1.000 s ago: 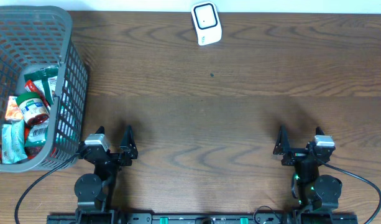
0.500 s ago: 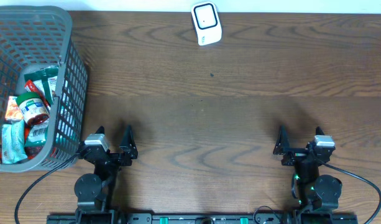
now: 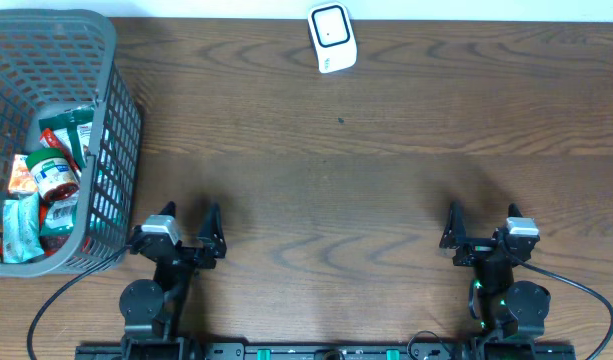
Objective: Scan the item barcode
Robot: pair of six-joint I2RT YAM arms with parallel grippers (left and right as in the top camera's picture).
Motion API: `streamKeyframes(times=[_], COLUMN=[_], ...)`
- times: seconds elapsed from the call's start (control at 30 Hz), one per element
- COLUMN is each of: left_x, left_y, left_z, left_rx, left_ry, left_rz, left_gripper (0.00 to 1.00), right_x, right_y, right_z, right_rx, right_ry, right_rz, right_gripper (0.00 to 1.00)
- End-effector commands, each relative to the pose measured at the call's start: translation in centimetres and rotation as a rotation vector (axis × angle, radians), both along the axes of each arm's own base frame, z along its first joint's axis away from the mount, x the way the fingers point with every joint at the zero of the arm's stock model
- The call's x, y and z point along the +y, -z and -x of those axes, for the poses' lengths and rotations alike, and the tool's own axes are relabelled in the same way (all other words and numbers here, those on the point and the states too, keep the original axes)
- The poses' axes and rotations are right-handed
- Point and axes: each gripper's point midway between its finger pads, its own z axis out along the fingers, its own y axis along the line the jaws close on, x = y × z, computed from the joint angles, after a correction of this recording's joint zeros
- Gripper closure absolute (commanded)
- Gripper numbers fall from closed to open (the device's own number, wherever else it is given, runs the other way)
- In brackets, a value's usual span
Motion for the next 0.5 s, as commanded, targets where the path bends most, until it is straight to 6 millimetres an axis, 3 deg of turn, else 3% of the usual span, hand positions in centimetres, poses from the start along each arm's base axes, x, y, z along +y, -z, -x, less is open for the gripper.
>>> streamKeyframes(times=[0.0,0.17,0.3,0.47], left_x=[-2.5,-3.2,-3.2,-3.2], left_y=[-2.1,-7.8,-13.6,-20.7], left_z=[1.3,3.9,6.0,6.1], left_rx=[0.015,0.053,0.11,0.219], left_ry=[0.148,0.181,0.181,0.178], left_rz=[0.056,0.115,0.12,0.109], left_gripper=[0.18,0.18,0.17,0.18], right_x=[-0.3,-0.4,-0.4,-0.4], right_y=[0.2,0.2,0.2,-0.5], right_z=[0.0,0.0,0.0,0.0], right_rx=[0.008,0.008,0.007,-0.009], right_ry=[0.016,0.022,0.022,0.021], right_rz=[-0.014,-0.013,-0.013,-0.013], right_gripper=[0.01,0.01,0.01,0.01])
